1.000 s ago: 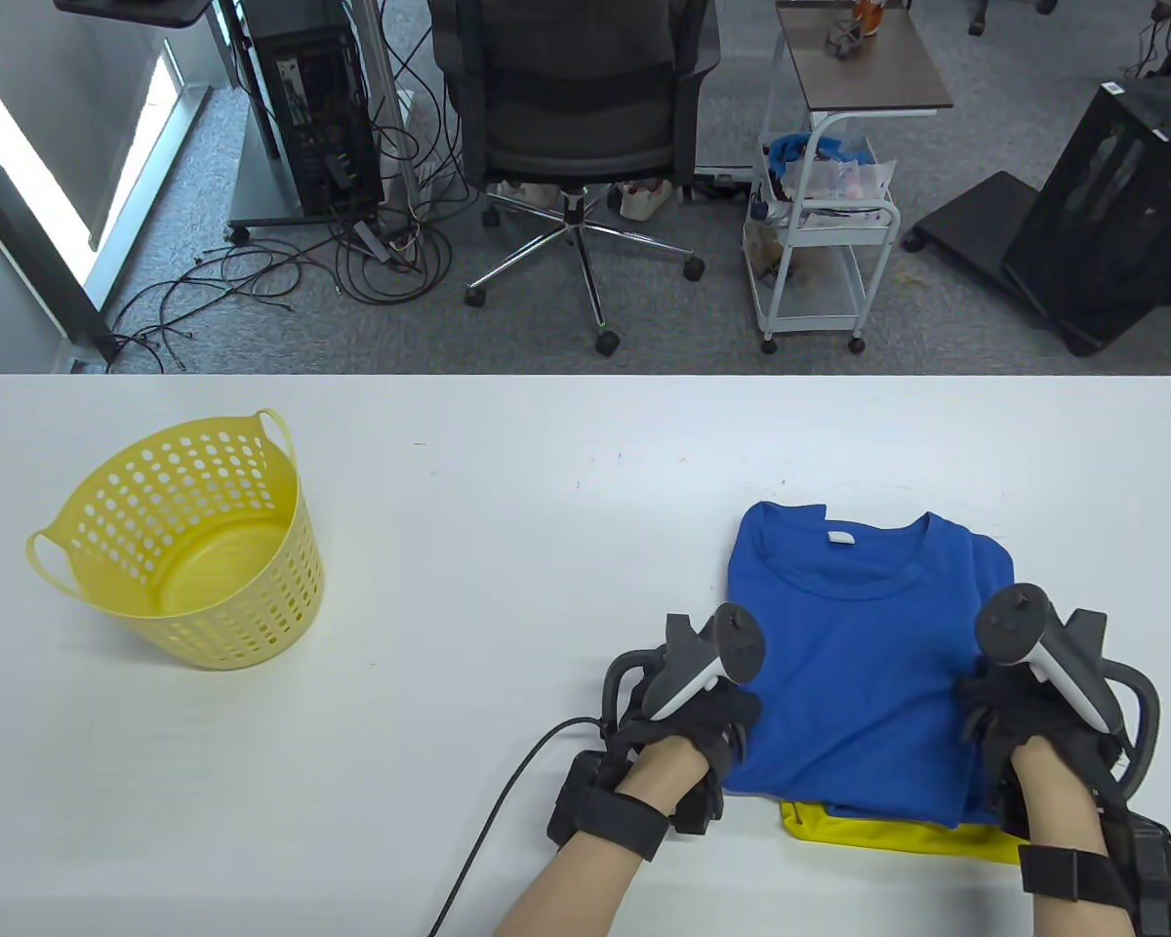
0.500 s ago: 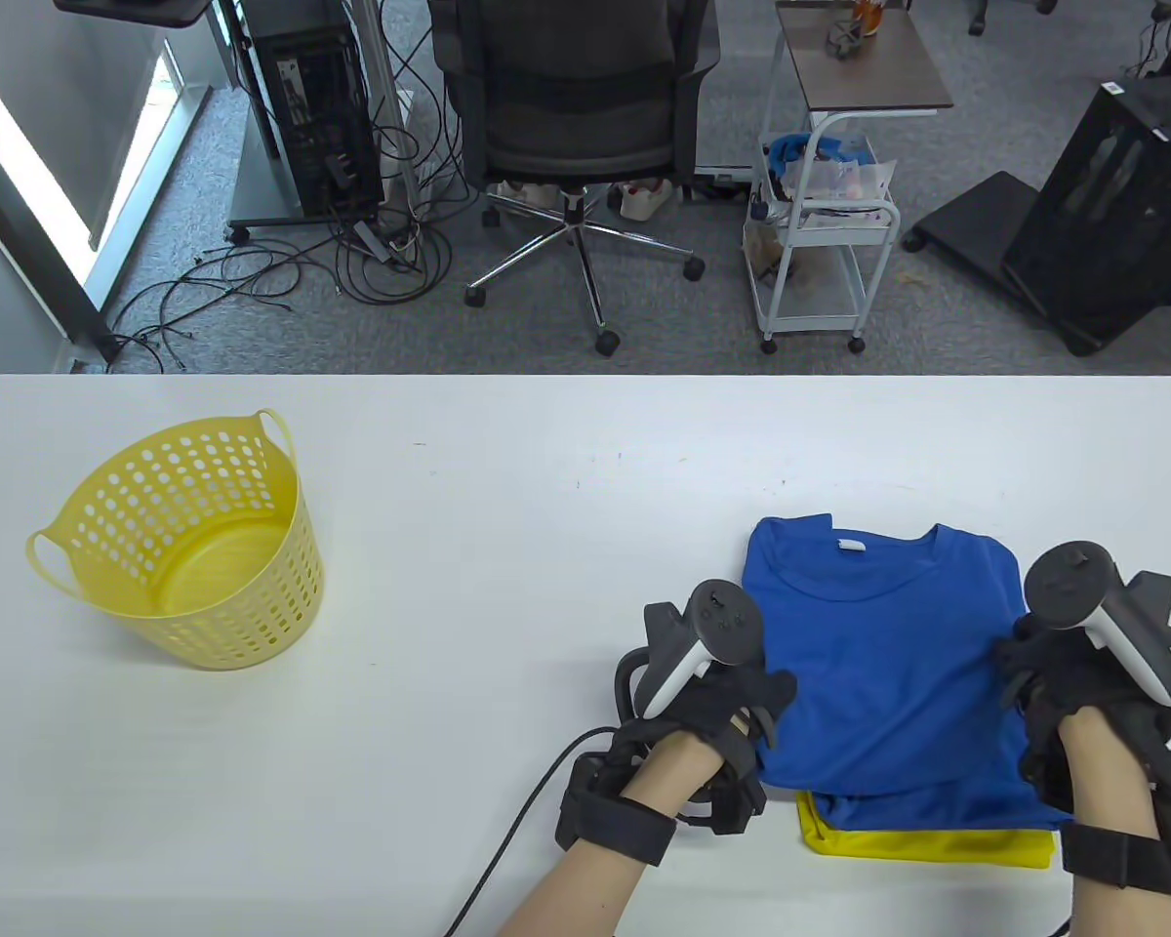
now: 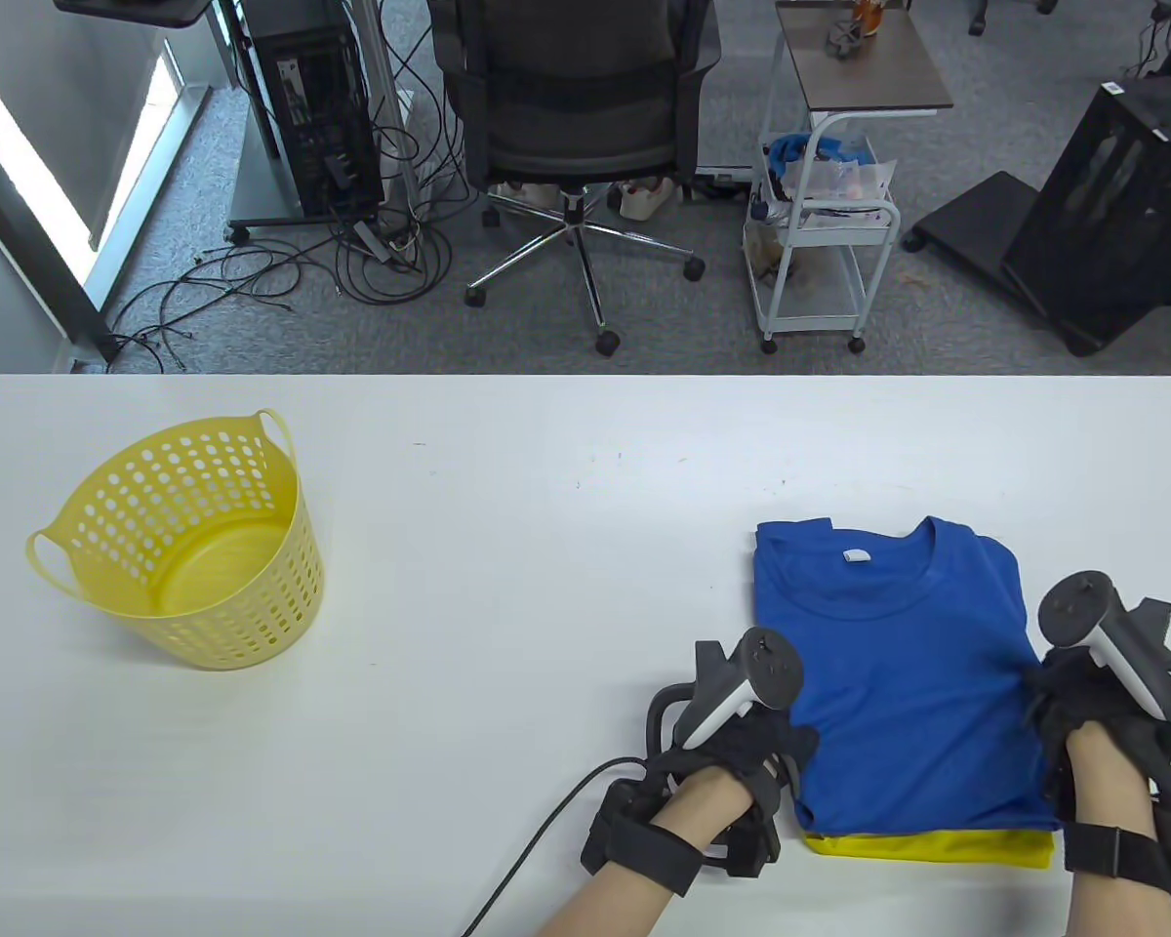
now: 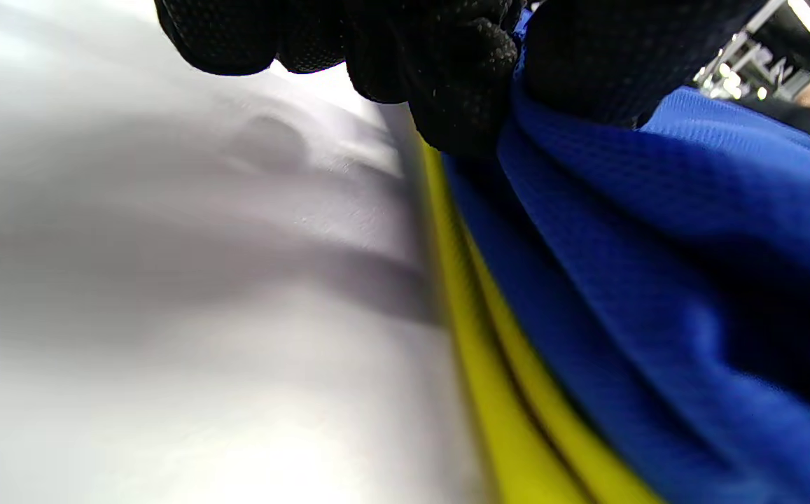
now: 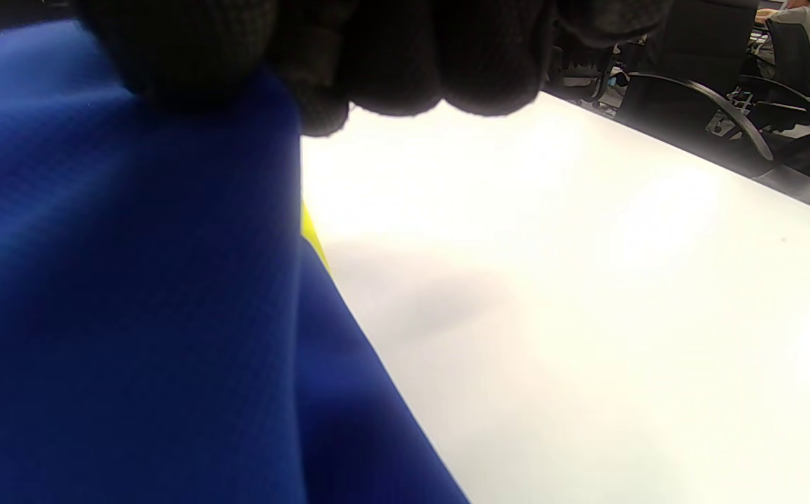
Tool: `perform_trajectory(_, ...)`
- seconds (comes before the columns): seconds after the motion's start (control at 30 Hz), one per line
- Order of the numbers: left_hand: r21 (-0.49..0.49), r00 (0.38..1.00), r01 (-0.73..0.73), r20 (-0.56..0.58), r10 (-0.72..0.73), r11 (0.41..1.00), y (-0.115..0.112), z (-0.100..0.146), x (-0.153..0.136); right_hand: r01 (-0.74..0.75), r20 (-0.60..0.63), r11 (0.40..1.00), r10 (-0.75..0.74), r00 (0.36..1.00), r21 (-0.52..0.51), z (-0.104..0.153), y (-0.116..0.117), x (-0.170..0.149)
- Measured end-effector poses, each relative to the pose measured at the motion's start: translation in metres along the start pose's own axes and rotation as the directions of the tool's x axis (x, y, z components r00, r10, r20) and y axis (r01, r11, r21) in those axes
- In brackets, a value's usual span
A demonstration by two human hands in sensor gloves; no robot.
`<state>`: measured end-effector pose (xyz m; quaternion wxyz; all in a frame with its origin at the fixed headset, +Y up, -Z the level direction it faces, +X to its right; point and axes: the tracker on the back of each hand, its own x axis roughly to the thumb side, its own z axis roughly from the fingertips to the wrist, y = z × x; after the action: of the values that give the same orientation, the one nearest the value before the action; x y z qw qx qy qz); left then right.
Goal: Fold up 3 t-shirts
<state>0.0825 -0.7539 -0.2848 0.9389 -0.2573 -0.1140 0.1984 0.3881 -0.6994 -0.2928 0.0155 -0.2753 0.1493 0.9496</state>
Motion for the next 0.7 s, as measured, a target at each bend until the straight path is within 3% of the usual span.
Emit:
perform_trajectory(0.27, 0.035, 0.998, 0.066, -0.004, -0.066, 0.997, -0.003, -0.001, 0.002, -0.023, 0.004, 0.999, 0.023, 1.000, 0.036, -0.013, 0.026, 0.004)
perform_trajectory(0.7, 0.060, 0.994, 0.107, -0.007, -0.107, 0.992, -0.008, -0.002, 0.001, -0.006, 0.024, 0.999, 0.005, 1.000, 0.044, -0.016, 0.042, 0.003)
